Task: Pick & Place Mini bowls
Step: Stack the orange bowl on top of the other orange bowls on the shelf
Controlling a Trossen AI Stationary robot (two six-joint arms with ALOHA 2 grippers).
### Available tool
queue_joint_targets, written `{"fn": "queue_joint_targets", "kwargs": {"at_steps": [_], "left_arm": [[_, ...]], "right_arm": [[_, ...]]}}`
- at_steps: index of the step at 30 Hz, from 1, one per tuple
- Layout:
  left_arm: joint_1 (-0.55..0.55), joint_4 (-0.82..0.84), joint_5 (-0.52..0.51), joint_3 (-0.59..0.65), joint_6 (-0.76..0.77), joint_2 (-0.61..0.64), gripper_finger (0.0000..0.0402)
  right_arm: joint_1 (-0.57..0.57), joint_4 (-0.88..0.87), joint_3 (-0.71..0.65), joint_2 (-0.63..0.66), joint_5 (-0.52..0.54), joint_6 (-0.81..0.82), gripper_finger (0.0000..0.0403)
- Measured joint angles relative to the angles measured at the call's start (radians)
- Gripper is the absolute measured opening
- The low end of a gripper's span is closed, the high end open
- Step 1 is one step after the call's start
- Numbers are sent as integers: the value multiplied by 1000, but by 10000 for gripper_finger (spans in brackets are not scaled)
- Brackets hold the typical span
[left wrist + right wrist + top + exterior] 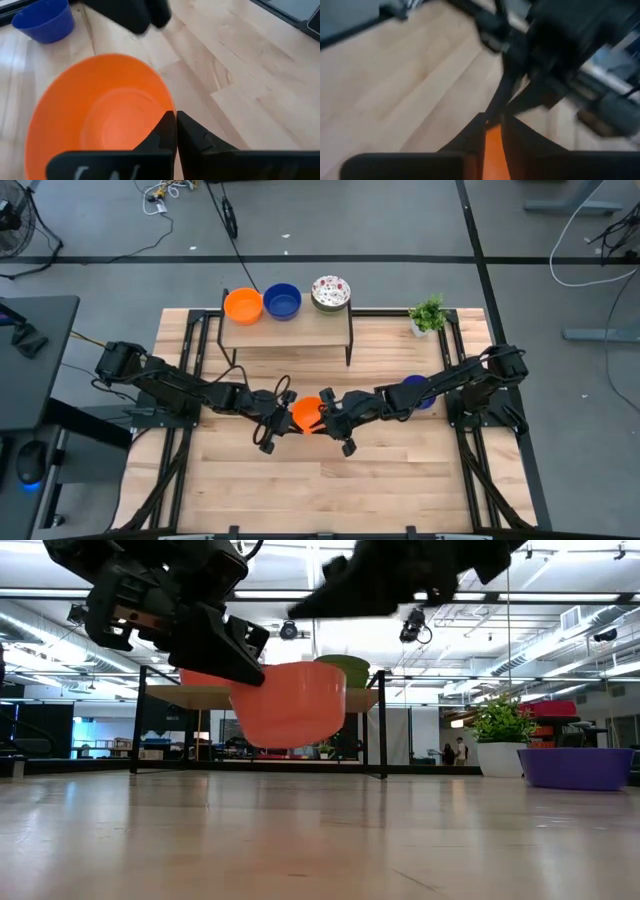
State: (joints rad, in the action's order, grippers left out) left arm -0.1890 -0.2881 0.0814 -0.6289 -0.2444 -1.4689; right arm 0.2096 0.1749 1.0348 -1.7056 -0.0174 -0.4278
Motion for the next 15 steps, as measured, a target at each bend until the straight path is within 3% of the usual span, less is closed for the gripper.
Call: {"fn": "queue_joint_targets", "kwargs": {"at_steps": [3,8,12,15], "left_arm": [[-5,9,-16,0,5,0,6],[-48,49,-139,-4,3,0,5],[-104,248,-222,-106,26,3,6],[-146,484,-312,-230,63,3,6]], "right_arm": [[13,95,0,7,2,-21,81],[83,105,0,64,1,8,99],[156,19,0,97,0,104,101],[209,-63,-2,100,0,191,96]]}}
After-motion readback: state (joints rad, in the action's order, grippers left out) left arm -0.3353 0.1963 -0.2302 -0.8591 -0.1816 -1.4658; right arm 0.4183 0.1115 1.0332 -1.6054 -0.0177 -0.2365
